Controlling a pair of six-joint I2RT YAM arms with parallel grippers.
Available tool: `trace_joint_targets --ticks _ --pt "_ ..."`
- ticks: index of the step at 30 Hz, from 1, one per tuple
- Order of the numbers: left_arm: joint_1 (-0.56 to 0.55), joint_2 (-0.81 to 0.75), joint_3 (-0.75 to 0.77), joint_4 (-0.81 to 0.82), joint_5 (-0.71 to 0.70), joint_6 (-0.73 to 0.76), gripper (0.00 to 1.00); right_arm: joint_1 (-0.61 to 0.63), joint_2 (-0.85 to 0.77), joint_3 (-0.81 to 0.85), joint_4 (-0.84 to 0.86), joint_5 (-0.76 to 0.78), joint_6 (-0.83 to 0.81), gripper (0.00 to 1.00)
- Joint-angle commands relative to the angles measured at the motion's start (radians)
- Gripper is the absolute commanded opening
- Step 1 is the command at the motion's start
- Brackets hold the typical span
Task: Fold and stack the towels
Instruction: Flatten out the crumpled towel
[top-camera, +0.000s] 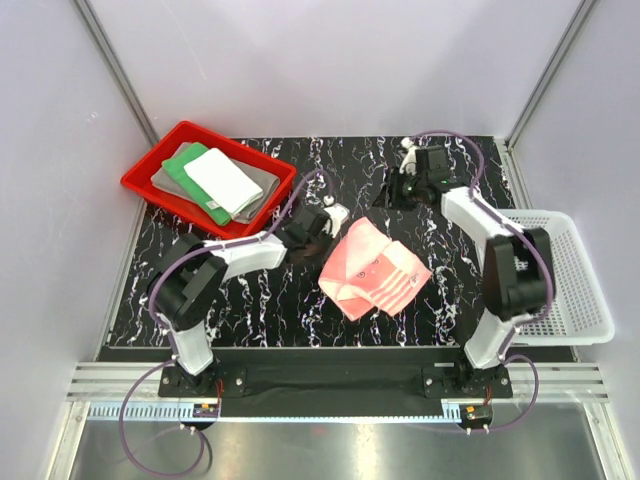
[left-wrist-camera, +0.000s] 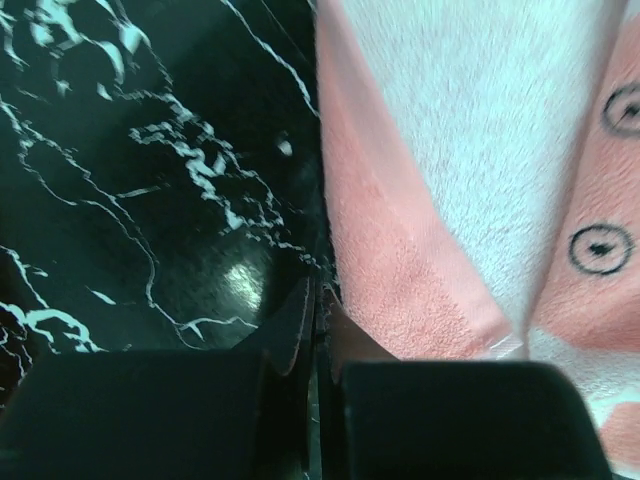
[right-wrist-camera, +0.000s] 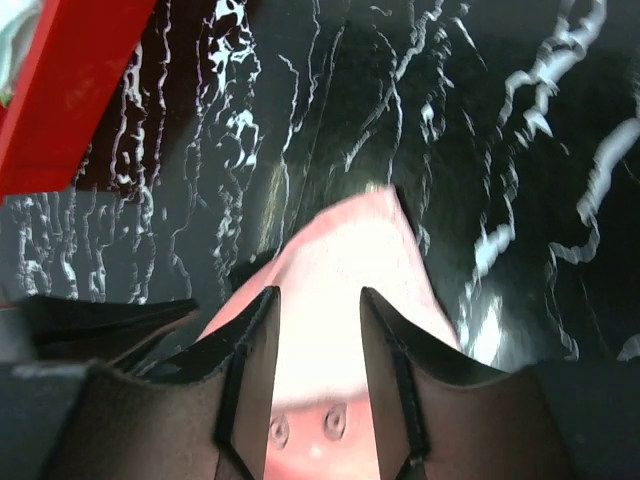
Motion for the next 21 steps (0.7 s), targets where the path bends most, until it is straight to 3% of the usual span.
trace_joint_targets --ticks 1,7,13,19,21 --pt "0.072 -0.077 0.003 0.124 0.191 -0.122 0.00 0.001 0.163 0.129 0.006 -0.182 -0.161 0.44" --pt "0.148 -0.001 0.102 0.040 0.254 -0.170 0.00 0.000 0.386 0.314 -0.140 -0.234 -0.290 0.43" --pt "0.146 -0.057 0.098 0.018 0.224 -0.162 0.02 0.001 0.481 0.383 -0.197 -0.202 -0.350 0.43" --pt "0.083 -0.145 0.057 -0.034 0.150 -0.125 0.18 0.006 0.514 0.431 -0.300 -0.130 -0.363 0.43" --pt "0.035 -0.175 0.021 -0.048 0.104 -0.111 0.33 0.008 0.526 0.439 -0.318 -0.110 -0.367 0.43"
